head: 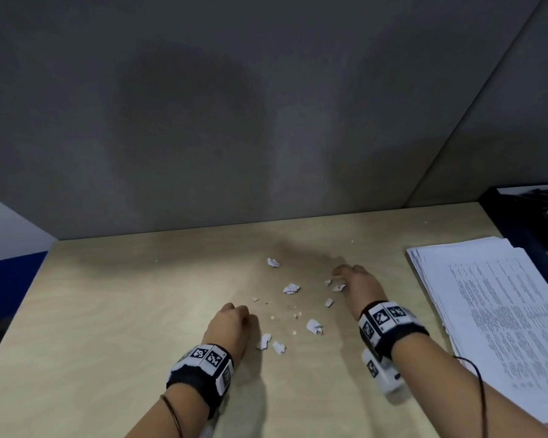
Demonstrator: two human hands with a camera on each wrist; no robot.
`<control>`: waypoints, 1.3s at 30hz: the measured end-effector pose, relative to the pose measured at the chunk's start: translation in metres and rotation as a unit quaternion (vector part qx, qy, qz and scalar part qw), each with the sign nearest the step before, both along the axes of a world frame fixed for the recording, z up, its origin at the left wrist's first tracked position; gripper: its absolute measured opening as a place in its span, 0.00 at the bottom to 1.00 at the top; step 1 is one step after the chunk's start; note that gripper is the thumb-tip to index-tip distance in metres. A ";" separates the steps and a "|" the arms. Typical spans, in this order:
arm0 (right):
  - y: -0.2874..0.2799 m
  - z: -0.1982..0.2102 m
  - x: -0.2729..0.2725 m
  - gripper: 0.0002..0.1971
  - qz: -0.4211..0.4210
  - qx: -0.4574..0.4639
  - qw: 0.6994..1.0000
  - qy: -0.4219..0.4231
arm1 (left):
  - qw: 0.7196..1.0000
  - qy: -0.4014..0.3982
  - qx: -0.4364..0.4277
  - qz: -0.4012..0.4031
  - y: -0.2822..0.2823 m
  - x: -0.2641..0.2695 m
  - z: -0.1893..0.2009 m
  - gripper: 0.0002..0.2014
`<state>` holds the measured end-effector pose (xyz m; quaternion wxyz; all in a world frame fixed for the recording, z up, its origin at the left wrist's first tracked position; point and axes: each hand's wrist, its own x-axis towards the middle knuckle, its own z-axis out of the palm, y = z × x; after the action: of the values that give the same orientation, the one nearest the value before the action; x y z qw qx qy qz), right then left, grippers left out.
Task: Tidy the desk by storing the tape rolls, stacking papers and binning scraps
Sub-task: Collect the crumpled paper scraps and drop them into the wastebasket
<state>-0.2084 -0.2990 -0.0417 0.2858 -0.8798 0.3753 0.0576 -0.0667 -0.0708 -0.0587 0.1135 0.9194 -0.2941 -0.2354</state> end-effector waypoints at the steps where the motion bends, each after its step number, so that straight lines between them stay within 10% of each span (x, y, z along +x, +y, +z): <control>1: -0.005 -0.004 0.001 0.23 0.004 0.009 1.000 0.023 | 1.000 0.002 -0.005 0.009 -0.002 -0.003 0.000 0.12; 9: 0.018 -0.009 0.010 0.31 0.114 -0.021 0.989 0.088 | 0.999 0.045 0.013 -0.018 -0.017 -0.041 0.003 0.26; 13: 0.038 -0.006 0.001 0.39 0.159 -0.041 0.981 0.101 | 0.998 0.041 0.006 -0.042 -0.025 -0.046 -0.004 0.15; 20: 0.067 -0.016 -0.005 0.13 0.195 -0.051 0.976 0.076 | 0.996 0.053 -0.045 -0.054 -0.030 -0.054 -0.007 0.09; 24: 0.076 -0.015 -0.001 0.17 0.210 -0.054 0.973 0.076 | 0.995 0.053 -0.065 -0.048 -0.032 -0.051 -0.004 0.09; 35: 0.020 -0.005 0.011 0.12 0.007 0.031 0.999 0.023 | 0.994 0.016 -0.108 -0.012 -0.079 0.022 0.024 0.20; 39: 0.009 -0.011 0.021 0.17 0.063 0.020 0.998 0.013 | 0.997 0.013 -0.071 -0.028 -0.099 0.044 0.020 0.19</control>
<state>-0.1876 -0.2901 -0.0523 0.2943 -0.8950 0.3217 0.0943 -0.0231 -0.1695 -0.0387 0.1758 0.8974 -0.3340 -0.2284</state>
